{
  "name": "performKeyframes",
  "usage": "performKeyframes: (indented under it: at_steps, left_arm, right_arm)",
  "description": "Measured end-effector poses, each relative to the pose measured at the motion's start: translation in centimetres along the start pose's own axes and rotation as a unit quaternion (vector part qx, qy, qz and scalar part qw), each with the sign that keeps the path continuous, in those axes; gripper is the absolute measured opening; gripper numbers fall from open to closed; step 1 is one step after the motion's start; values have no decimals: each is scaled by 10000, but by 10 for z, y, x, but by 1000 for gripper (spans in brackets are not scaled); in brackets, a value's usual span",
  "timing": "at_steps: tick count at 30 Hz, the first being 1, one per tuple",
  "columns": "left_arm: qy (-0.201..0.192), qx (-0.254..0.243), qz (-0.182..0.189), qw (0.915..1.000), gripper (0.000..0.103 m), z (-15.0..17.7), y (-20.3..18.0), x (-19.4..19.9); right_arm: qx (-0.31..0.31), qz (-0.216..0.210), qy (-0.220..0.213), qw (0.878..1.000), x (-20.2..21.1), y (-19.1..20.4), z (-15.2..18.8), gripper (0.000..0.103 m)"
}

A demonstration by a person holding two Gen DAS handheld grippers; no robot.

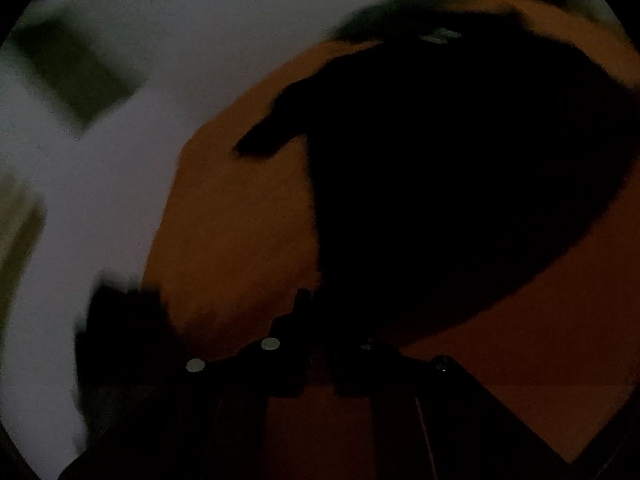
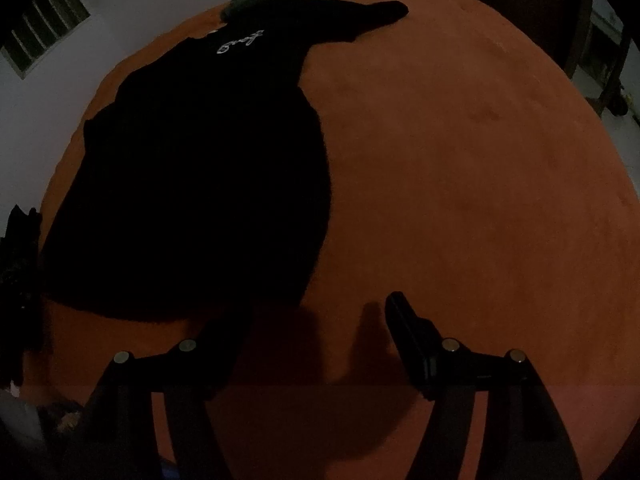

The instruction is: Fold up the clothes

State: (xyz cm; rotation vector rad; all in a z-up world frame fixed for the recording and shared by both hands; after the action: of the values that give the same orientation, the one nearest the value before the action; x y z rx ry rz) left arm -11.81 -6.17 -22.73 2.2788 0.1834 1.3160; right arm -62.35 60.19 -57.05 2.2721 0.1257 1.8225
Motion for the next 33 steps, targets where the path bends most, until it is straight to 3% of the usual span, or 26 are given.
performKeyframes:
  at_steps: [1,3,6,8,10,12,15,20,23,25,26,27,30,32,33]
  left_arm:
    - [153,539,57,9984,9,3,11,-2]
    - [534,1085,262,9923,9,23,15,-14]
    - [1075,1189,327,9865,10,51,11,-41]
    - [1018,1005,248,9894,10,53,15,-42]
    - [708,655,184,9952,18,34,15,-41]
    - [477,239,205,9984,51,28,6,-34]
    - [294,-313,329,9985,60,21,-12,-33]
    - [190,-1219,155,9922,61,-2,-31,-59]
    - [35,-1499,317,9882,61,-12,-33,-75]
    - [-111,-1473,475,9879,46,-18,-35,-66]
    - [-71,-1343,613,9890,24,-17,-38,-62]
    - [12,-1096,757,9911,15,-19,-35,-62]
    - [65,18,1100,9939,15,-31,-15,-50]
    - [81,660,1501,9864,15,-37,-3,-40]
    - [79,903,1650,9821,15,-39,1,-36]
  right_arm:
    - [22,10,-4,10000,0,1,-1,68]
    - [-40,-69,5,10000,-3,4,0,68]
    - [-103,-166,138,9997,-13,9,0,68]
    - [-88,-232,216,9995,-13,12,4,68]
    - [16,-210,249,9995,-12,13,7,68]
    - [121,-188,283,9994,-12,13,11,68]
    - [213,-130,343,9991,-15,12,17,68]
    - [495,106,270,9984,-20,14,20,68]
    - [663,258,190,9973,-22,11,19,68]
    - [794,376,114,9961,-23,11,18,68]
    - [872,457,6,9951,-23,13,14,68]
    - [950,539,-102,9940,-23,14,11,68]
    - [1029,618,-389,9920,-23,20,-3,68]
    - [933,378,-580,9932,-20,24,-13,66]
    - [840,229,-634,9942,-20,26,-19,48]
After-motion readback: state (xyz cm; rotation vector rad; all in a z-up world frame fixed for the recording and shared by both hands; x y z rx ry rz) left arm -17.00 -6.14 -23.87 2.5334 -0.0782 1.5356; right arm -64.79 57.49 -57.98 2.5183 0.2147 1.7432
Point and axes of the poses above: each gripper's, at about its wrist camera, not at the fingertips, and x roughly against the way its jaws point, y to its left, z to its underside, the point moved 9 cm from there along -x, roughly the way its jaws point, and after that the axes turned 11 degrees about y, right-handed, at the moved point
